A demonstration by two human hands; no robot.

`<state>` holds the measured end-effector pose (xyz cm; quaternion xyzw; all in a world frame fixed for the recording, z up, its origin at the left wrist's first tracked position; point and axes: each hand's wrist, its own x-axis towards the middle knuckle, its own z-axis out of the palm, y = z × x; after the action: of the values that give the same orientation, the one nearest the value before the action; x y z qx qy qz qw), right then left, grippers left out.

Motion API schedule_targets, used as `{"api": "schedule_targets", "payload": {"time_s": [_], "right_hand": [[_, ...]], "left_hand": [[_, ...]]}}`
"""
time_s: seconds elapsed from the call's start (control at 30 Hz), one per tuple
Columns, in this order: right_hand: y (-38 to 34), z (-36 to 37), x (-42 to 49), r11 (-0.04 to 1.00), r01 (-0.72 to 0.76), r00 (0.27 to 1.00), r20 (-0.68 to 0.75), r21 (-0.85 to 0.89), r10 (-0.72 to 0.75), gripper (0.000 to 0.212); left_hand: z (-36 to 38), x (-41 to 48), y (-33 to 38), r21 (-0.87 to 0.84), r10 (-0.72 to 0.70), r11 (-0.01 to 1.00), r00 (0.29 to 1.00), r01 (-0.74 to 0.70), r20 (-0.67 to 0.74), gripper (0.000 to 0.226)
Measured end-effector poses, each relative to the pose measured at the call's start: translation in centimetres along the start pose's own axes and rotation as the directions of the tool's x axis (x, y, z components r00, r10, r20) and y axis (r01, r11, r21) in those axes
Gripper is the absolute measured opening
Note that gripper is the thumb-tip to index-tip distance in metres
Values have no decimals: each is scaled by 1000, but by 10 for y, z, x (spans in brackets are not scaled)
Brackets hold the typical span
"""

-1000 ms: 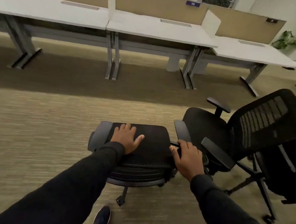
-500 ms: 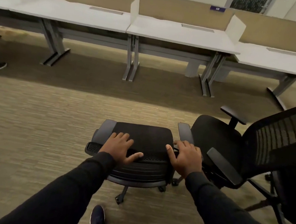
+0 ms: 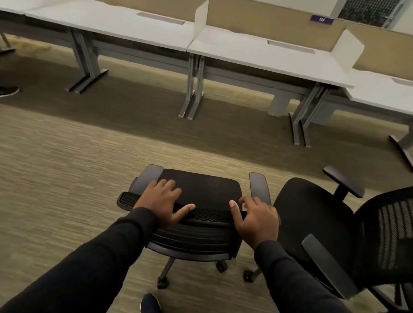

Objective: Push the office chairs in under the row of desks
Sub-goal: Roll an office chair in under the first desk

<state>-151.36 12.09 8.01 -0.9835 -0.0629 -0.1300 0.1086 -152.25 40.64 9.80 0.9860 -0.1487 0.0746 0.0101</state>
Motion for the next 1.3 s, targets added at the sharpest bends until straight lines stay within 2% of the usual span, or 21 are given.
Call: {"api": "schedule_targets", "payload": {"time_s": [0.33,0.47,0.6,0.73,1.0,1.3], "right_hand": [[-16,34,106,996,-80,997,9,-39,81,68],[-21,54,163,966,-243,970,-15,-84,243,69],[-31,74,222,908,-411,912,-19,-85,410,67],[-30,82,271,907,-415,909,-1,-72,416,72],[-23,126,422,907,-420,907,7,-21,421,67],[-40,167,563,904,-421,905,25,-79,424,61]], "left_hand": [[16,107,-65,-4,-5,1000,998,6,58,75],[23,170,-97,-22,6,1000,994,-4,105,78],[36,227,-130,-71,-65,995,988,75,139,75],[45,273,-153,-102,-76,991,988,90,135,75],[71,424,-222,-122,-68,988,979,93,194,79],[88,539,-301,-155,-83,981,976,115,201,75]]}}
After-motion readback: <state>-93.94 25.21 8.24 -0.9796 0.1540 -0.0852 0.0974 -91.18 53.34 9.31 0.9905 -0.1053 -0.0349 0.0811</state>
